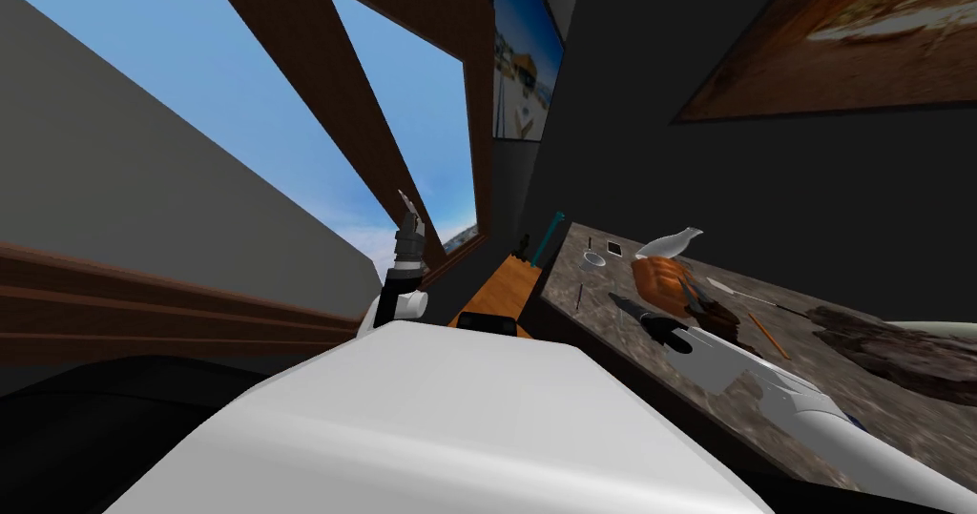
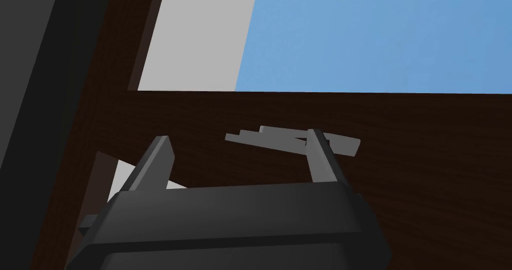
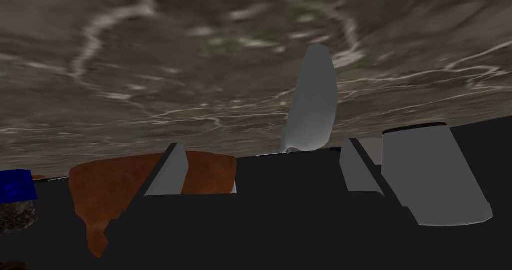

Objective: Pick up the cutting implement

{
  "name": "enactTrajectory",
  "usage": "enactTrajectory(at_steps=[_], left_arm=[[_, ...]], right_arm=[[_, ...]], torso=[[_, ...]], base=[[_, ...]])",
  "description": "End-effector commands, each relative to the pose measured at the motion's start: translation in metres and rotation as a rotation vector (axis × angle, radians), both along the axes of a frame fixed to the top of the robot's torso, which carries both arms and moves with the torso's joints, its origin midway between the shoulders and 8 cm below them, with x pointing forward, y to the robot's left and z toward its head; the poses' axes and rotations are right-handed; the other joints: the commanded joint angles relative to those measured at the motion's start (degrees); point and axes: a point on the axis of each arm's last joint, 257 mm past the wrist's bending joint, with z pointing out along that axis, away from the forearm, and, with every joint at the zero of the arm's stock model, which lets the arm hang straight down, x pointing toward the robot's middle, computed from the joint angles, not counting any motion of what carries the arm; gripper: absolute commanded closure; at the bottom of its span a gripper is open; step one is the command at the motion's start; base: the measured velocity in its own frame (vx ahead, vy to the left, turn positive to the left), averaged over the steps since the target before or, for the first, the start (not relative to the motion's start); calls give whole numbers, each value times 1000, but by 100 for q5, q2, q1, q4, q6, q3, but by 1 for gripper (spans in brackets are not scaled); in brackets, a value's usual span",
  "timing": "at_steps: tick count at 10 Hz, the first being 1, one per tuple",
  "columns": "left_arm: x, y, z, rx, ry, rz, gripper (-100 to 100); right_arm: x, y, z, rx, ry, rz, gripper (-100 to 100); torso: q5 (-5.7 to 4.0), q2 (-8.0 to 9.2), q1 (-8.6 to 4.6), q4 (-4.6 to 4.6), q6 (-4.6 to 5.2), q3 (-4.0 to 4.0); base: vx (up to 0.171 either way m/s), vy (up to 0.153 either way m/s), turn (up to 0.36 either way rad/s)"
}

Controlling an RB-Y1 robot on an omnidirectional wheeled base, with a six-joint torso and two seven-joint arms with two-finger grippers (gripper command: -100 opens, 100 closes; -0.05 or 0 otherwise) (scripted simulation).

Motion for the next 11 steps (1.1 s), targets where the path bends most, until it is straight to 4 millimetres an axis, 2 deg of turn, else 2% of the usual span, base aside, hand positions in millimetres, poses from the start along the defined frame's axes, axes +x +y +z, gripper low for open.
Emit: enactTrajectory(at_steps=[1,4,5,6,10,11], left_arm=[[0,0,0,0,0,0,0],[0,0,0,0,0,0,0],[0,0,0,0,0,0,0],[0,0,0,0,0,0,0],[0,0,0,0,0,0,0],[0,0,0,0,0,0,0]], right_arm=[[-4,-2,-9,6,1,-11,-100],[-13,-4,-27,19,4,-32,-100],[-10,-3,-22,15,1,-25,-100],[-10,-3,-22,15,1,-25,100],[-10,-3,-22,14,1,-24,100],[-10,-3,-22,14,1,-24,0]], torso=[[0,0,0,0,0,0],[-25,-17,-52,-7,-6,-12],[-43,-25,-75,-13,-9,-19],[-47,-30,-80,-15,-8,-23],[-54,-35,-93,-18,-6,-27],[-54,-35,-93,-18,-5,-27]], base=[[21,-36,53],[17,-59,63],[-9,-5,22],[0,0,0],[0,1,1],[0,0,0]])
